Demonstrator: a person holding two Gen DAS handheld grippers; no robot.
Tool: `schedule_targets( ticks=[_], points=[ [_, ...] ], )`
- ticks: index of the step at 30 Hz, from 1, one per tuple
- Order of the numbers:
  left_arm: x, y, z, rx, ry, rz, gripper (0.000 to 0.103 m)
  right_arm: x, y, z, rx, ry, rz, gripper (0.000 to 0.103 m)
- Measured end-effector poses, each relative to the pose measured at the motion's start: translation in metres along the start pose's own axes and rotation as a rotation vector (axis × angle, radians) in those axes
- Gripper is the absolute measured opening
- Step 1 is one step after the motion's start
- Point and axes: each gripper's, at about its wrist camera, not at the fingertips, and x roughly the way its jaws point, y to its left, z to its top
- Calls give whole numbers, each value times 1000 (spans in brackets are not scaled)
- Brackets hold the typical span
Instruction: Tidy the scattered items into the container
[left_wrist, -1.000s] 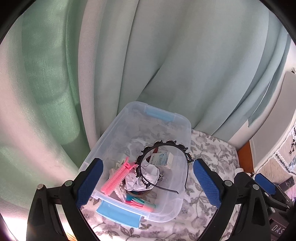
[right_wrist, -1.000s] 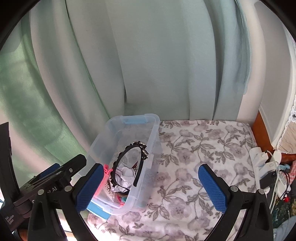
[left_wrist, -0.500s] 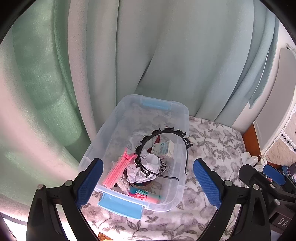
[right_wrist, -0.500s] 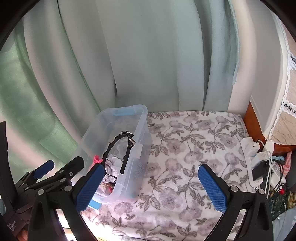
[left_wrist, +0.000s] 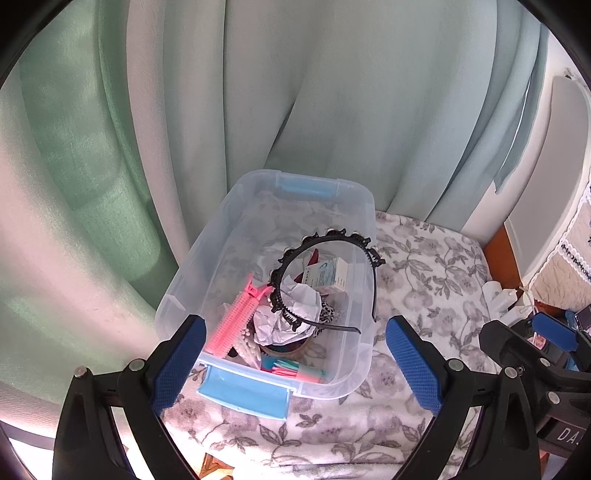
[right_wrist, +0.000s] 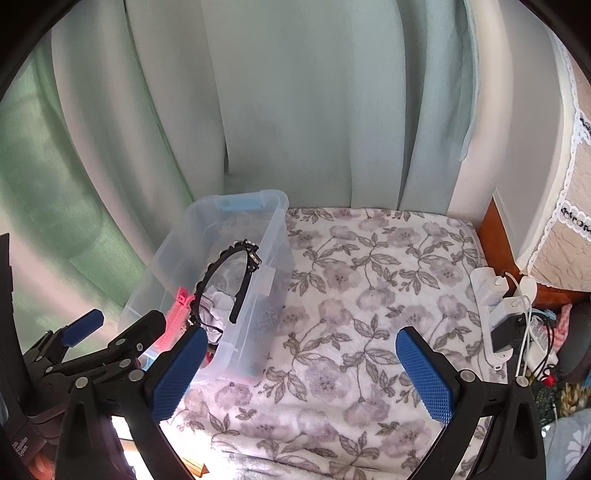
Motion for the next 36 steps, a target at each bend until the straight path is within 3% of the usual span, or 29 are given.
schedule_targets(
  ticks=[15,36],
  points=[
    [0,5,-10,10,44,5,98,-1,6,-7,-32,37,-20,103],
    [-3,4,-15,15,38,24,98,-2,8,-8,-40,41,-28,103]
  ],
)
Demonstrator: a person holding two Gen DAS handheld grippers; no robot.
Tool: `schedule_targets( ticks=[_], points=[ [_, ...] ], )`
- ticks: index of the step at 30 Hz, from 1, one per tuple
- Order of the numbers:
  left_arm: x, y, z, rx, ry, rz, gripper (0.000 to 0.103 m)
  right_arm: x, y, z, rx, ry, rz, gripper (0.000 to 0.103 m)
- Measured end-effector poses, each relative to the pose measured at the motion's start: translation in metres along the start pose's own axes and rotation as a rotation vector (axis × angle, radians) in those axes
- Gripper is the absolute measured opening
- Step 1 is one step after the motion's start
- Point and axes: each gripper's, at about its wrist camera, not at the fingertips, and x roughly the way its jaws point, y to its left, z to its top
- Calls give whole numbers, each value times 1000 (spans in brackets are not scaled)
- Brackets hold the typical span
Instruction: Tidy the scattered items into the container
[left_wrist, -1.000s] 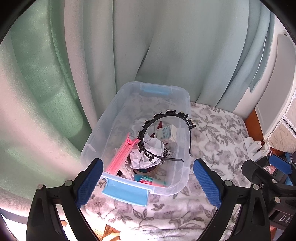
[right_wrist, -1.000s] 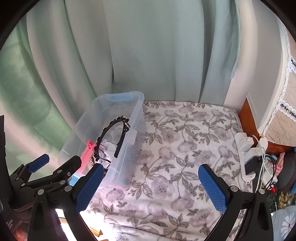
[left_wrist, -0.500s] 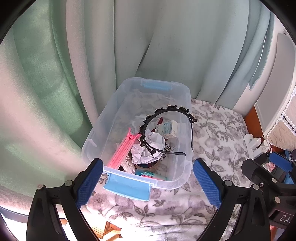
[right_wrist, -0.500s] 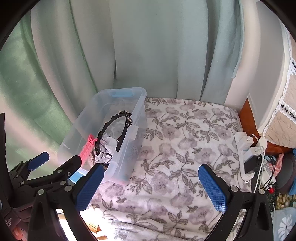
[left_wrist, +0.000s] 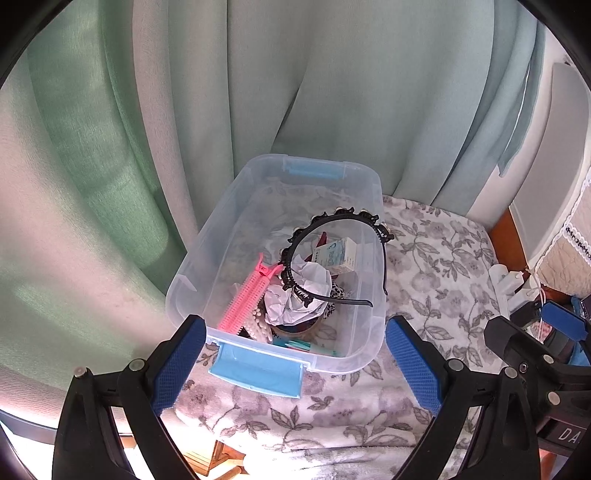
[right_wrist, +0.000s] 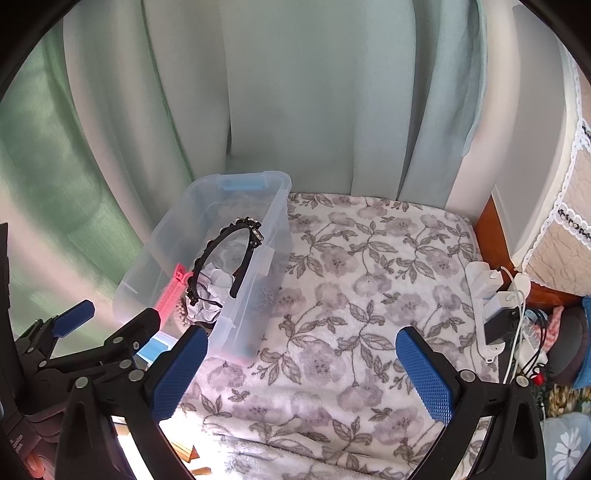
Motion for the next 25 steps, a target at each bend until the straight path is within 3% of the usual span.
schedule_targets(
  ticks=[25],
  points=[
    [-3,-1,-3,-3,0,2,98,-1,1,-1,1,-1,-5,103]
  ],
)
